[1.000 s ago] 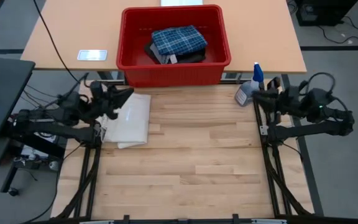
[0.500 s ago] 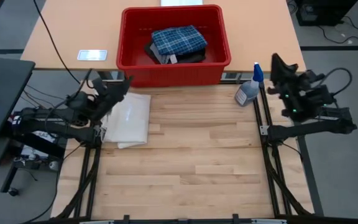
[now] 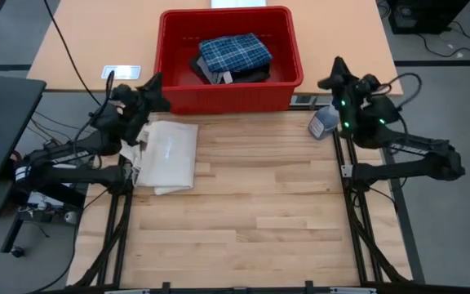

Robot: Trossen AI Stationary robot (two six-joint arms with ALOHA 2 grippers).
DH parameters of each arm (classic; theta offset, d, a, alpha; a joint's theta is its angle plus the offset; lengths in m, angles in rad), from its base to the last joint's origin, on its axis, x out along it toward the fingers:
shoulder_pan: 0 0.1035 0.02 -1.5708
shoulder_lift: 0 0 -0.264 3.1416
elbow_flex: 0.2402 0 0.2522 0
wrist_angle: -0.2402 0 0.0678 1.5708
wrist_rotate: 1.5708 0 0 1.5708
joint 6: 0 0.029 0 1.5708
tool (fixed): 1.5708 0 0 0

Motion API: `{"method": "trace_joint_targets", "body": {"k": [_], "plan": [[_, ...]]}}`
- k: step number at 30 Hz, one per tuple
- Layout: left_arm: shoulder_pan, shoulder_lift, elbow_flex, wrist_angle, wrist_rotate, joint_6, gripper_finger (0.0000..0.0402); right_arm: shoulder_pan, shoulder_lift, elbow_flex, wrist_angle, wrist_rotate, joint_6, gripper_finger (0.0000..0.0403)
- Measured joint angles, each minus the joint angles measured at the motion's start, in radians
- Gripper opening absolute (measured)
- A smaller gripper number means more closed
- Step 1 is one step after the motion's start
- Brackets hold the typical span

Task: Sort clothes
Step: Remove the blue pants from the red bin

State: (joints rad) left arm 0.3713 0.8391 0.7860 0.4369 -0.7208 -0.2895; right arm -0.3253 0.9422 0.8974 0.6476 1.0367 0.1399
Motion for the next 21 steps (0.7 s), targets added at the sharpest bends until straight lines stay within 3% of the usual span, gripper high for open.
{"method": "trace_joint_targets", "body": {"k": [3, 6, 11, 21], "plan": [[0.065, 0.025, 0.000, -0.015, 0.014, -0.014, 0.0034, -0.044, 0.031, 0.056, -0.163, -0.048, 0.207, 0.0069], [0.107, 0.050, 0.000, -0.007, 0.016, -0.084, 0.0034, -0.094, 0.056, 0.113, -0.312, -0.193, 0.373, 0.0069], [0.153, 0.083, 0.000, 0.001, 0.019, -0.084, 0.0034, -0.128, 0.115, 0.129, -0.330, -0.362, 0.359, 0.0069], [0.210, 0.127, 0.000, 0.110, 0.042, -0.083, 0.0034, -0.128, 0.210, 0.130, -0.319, -0.507, 0.358, 0.0069]]}}
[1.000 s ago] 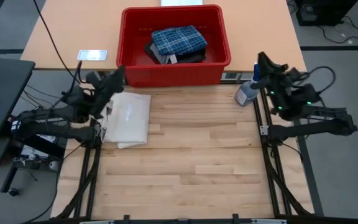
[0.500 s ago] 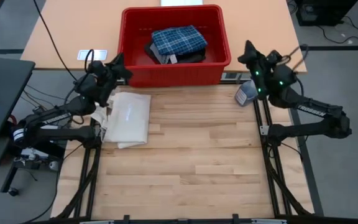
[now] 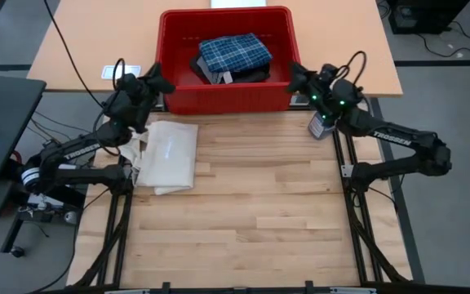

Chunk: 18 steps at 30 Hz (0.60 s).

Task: Sort clothes
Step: Remove the blue pants from the red bin

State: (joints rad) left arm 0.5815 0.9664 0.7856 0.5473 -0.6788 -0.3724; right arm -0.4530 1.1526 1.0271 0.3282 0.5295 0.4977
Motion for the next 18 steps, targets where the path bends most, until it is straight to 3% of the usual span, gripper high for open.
{"method": "trace_joint_targets", "body": {"k": [4, 9, 11, 14, 18], "plan": [[0.000, 0.002, 0.000, 0.019, 0.002, 0.001, 0.0034, 0.000, 0.042, 0.000, -0.001, -0.005, 0.005, 0.0069], [-0.002, 0.003, 0.000, 0.010, 0.042, -0.019, 0.0034, 0.000, 0.095, 0.000, 0.077, -0.035, 0.166, 0.0069], [0.004, 0.002, 0.000, 0.013, 0.146, -0.035, 0.0034, -0.005, 0.124, 0.000, 0.177, -0.109, 0.174, 0.0069], [0.022, 0.003, 0.012, 0.004, 0.293, -0.059, 0.0034, -0.027, 0.177, 0.024, 0.374, -0.310, 0.131, 0.0068], [0.034, 0.039, 0.076, -0.050, 0.370, -0.054, 0.0034, -0.063, 0.240, 0.177, 0.210, -0.411, 0.131, 0.0057]]}}
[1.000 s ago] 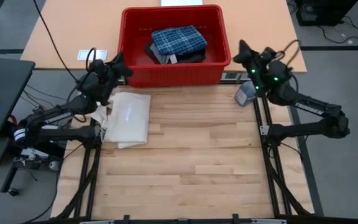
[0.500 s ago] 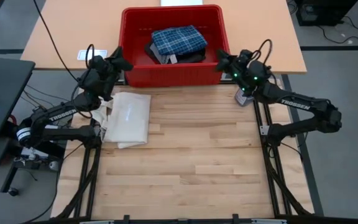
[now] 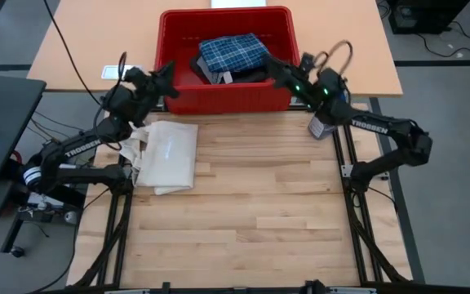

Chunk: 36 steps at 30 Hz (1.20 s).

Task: Sort clothes
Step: Remove the blue pants from the red bin

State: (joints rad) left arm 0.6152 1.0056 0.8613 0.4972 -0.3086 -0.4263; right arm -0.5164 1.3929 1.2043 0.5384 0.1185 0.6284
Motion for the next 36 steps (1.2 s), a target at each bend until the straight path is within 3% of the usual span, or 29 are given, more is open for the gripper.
{"method": "trace_joint_targets", "body": {"k": [5, 10, 13, 16, 24, 30, 36], "plan": [[0.017, 0.039, 0.122, -0.173, 0.012, 0.042, 0.0034, -0.045, 0.085, 0.207, -0.296, -0.018, -0.090, 0.0041], [0.018, 0.043, 0.207, -0.373, 0.011, 0.059, 0.0034, -0.073, 0.140, 0.299, -0.349, -0.022, -0.110, 0.0039], [0.014, 0.041, 0.213, -0.381, 0.010, 0.094, 0.0034, -0.076, 0.161, 0.302, -0.343, -0.064, -0.076, 0.0040], [0.015, 0.044, 0.212, -0.384, 0.009, 0.102, 0.0034, -0.076, 0.164, 0.301, -0.336, -0.174, -0.120, 0.0039], [0.062, 0.103, 0.213, -0.341, 0.060, -0.040, 0.0034, -0.165, 0.158, 0.302, -0.261, -0.368, -0.203, 0.0036], [0.081, 0.138, 0.214, -0.268, 0.172, -0.108, 0.0034, -0.262, 0.160, 0.302, -0.246, -0.356, -0.235, 0.0036], [0.089, 0.141, 0.213, -0.270, 0.168, -0.070, 0.0034, -0.335, 0.160, 0.302, -0.226, -0.366, -0.254, 0.0036]]}}
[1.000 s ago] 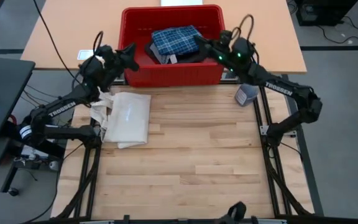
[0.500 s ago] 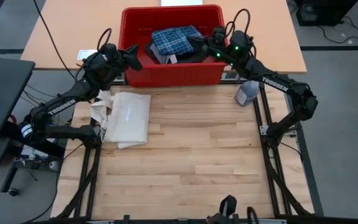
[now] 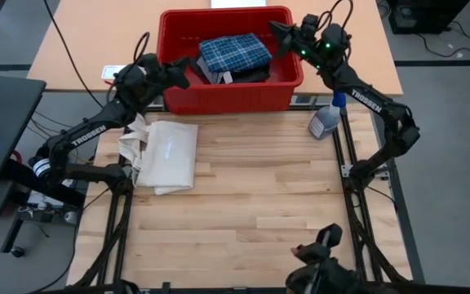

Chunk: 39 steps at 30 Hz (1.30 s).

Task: Sort clothes
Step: Remove the blue pants from the red bin

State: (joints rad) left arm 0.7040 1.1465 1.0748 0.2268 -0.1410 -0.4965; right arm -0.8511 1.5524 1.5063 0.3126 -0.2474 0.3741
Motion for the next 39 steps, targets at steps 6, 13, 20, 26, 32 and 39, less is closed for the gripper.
{"method": "trace_joint_targets", "body": {"k": [6, 13, 20, 26, 32, 39], "plan": [[0.034, 0.000, 0.000, 0.067, -0.013, 0.009, 0.0034, -0.021, 0.013, 0.054, -0.016, -0.084, 0.046, 0.0036], [0.038, -0.001, 0.000, 0.111, -0.014, 0.013, 0.0034, 0.022, 0.165, 0.335, -0.223, -0.092, -0.124, 0.0036], [0.009, -0.003, 0.000, 0.114, -0.010, 0.009, 0.0034, 0.001, 0.393, 0.569, -0.367, -0.093, -0.117, 0.0036], [0.001, -0.011, 0.000, 0.112, -0.010, -0.024, 0.0034, -0.024, 0.482, 0.605, -0.407, -0.158, -0.105, 0.0036], [0.002, -0.024, 0.000, 0.109, -0.011, -0.002, 0.0034, -0.061, 0.526, 0.605, -0.433, -0.092, -0.143, 0.0041], [0.022, -0.024, 0.000, 0.080, -0.012, 0.020, 0.0034, -0.118, 0.563, 0.606, -0.496, -0.148, -0.104, 0.0137]]}}
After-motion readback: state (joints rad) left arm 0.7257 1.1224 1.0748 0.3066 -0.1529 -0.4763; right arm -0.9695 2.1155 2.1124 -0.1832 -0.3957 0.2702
